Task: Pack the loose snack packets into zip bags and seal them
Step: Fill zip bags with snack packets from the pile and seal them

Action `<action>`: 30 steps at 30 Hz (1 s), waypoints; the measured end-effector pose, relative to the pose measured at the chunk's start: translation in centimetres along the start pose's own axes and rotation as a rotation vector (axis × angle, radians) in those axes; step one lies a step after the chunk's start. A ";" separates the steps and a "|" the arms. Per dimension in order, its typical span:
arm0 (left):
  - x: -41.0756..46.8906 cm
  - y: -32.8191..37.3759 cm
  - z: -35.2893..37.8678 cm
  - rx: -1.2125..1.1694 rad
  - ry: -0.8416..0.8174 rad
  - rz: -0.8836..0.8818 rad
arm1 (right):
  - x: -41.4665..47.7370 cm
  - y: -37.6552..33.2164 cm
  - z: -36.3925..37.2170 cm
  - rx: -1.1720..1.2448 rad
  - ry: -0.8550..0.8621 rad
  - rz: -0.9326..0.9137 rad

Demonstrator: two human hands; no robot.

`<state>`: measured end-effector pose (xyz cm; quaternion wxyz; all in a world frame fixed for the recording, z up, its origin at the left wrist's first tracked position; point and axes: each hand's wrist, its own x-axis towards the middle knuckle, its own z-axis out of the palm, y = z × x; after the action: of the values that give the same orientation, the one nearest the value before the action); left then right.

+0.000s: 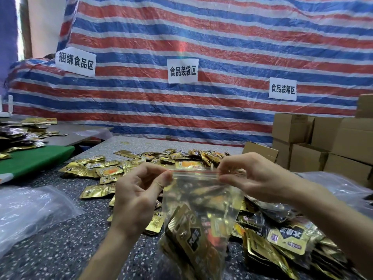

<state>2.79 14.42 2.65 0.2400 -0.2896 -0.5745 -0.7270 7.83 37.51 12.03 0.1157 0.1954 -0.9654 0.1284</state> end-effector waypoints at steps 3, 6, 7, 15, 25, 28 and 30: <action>-0.2 -0.2 0.2 -0.015 -0.027 -0.007 | -0.2 0.1 0.2 0.010 -0.029 0.012; -0.3 0.0 0.4 -0.031 -0.020 -0.004 | 0.0 -0.7 0.6 0.060 -0.003 -0.045; -0.2 0.1 0.5 -0.037 -0.018 -0.006 | 0.2 -1.2 0.8 0.083 0.015 -0.068; 0.2 0.2 0.0 -0.069 -0.014 -0.015 | 3.2 -4.3 1.0 0.215 0.001 -0.071; 0.5 -0.5 -0.7 -0.050 0.010 -0.018 | 1.8 -2.2 0.9 0.163 -0.152 0.111; 0.9 -0.6 -1.2 -0.057 0.065 -0.025 | 1.1 -1.2 -0.1 0.211 -0.121 0.179; 1.0 -0.7 -1.4 -0.060 0.075 -0.029 | 0.8 -0.8 -0.7 0.294 -0.106 0.181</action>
<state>1.42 13.23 2.64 0.2419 -0.2611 -0.5472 -0.7575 7.59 36.75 13.08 0.0231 0.1292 -0.9546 0.2675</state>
